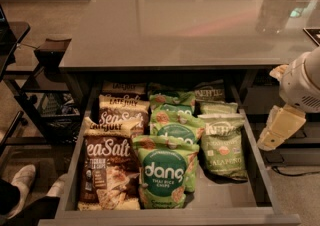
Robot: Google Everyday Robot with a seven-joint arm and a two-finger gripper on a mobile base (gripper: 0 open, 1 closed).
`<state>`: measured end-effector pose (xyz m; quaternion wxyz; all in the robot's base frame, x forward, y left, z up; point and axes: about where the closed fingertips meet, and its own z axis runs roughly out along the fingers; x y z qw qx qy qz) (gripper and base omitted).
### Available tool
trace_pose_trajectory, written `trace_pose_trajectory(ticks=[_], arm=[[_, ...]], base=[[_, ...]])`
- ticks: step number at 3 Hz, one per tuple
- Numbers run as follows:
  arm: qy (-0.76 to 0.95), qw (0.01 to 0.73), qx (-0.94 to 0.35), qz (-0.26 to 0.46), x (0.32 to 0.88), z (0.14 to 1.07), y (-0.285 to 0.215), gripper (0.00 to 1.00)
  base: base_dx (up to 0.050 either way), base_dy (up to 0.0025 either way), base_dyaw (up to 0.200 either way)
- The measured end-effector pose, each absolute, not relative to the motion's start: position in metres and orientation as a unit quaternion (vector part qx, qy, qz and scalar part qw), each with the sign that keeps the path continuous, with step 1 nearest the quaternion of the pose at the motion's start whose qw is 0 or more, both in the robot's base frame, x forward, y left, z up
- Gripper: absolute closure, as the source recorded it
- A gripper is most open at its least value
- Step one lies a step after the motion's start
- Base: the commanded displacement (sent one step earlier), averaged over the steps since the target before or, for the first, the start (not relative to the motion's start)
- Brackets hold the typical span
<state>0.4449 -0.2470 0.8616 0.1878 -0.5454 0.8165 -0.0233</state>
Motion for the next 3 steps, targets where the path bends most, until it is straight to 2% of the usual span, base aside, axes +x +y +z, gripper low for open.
trace_pose_trajectory(ticks=[1, 3], arm=[[0.817, 0.188, -0.545, -0.023, 0.445, 0.862, -0.247, 0.00], [0.822, 0.247, -0.512, -0.019, 0.452, 0.807, -0.243, 0.00]], base=[[0.000, 0.00000, 0.000], [0.000, 0.00000, 0.000]])
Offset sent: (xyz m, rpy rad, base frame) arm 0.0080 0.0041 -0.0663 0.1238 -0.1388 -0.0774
